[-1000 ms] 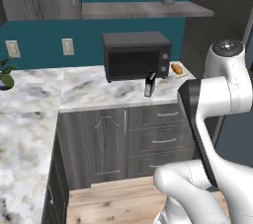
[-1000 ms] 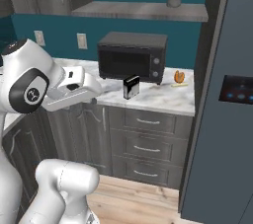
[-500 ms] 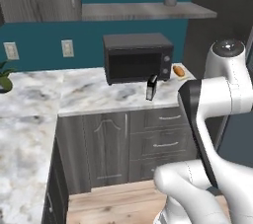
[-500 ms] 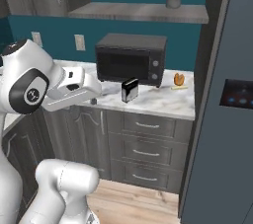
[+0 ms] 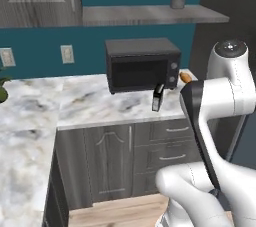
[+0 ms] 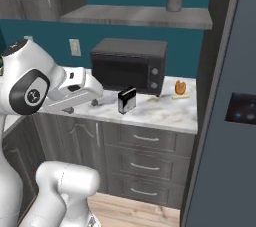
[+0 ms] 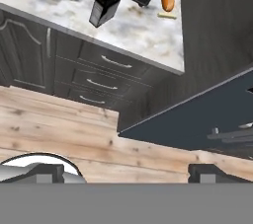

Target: Pick the boxed food and cereal from the counter and place them in the cabinets closest to them.

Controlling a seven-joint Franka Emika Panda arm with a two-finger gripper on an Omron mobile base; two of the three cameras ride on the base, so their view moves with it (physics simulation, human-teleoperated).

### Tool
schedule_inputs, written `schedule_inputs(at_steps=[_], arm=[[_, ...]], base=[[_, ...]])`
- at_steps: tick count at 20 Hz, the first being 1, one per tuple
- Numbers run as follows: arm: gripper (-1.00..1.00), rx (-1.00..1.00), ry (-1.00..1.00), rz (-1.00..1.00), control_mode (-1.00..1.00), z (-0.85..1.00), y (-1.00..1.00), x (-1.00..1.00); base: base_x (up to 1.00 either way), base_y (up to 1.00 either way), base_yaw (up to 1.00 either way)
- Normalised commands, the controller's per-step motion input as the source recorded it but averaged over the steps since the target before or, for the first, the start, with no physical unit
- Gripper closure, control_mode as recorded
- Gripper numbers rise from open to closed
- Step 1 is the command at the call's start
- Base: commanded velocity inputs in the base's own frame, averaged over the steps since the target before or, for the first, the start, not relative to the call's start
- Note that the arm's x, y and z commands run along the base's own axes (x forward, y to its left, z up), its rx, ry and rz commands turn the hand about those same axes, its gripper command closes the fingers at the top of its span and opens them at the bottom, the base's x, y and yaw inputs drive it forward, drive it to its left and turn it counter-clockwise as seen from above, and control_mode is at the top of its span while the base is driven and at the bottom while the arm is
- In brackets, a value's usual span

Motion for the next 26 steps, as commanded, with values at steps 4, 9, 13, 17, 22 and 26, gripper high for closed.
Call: schedule_inputs(at_steps=[4, 9, 13, 17, 22, 26], arm=[[-1.00, 0.00, 0.00, 0.00, 1.00, 0.00, 0.00, 0.00], [-1.00, 0.00, 0.00, 0.00, 1.00, 0.00, 0.00, 0.00], [-1.00, 0.00, 0.00, 0.00, 1.00, 0.00, 0.00, 0.00], [-1.00, 0.00, 0.00, 0.00, 1.00, 0.00, 0.00, 0.00], [-1.00, 0.00, 0.00, 0.00, 1.00, 0.00, 0.00, 0.00], [-1.00, 0.00, 0.00, 0.00, 1.00, 0.00, 0.00, 0.00]], base=[[0.47, 0.00, 0.00], [0.45, 0.00, 0.00], [0.41, 0.00, -0.01], [0.41, 0.00, -0.01], [0.36, 0.00, -0.01], [0.34, 0.00, -0.02]])
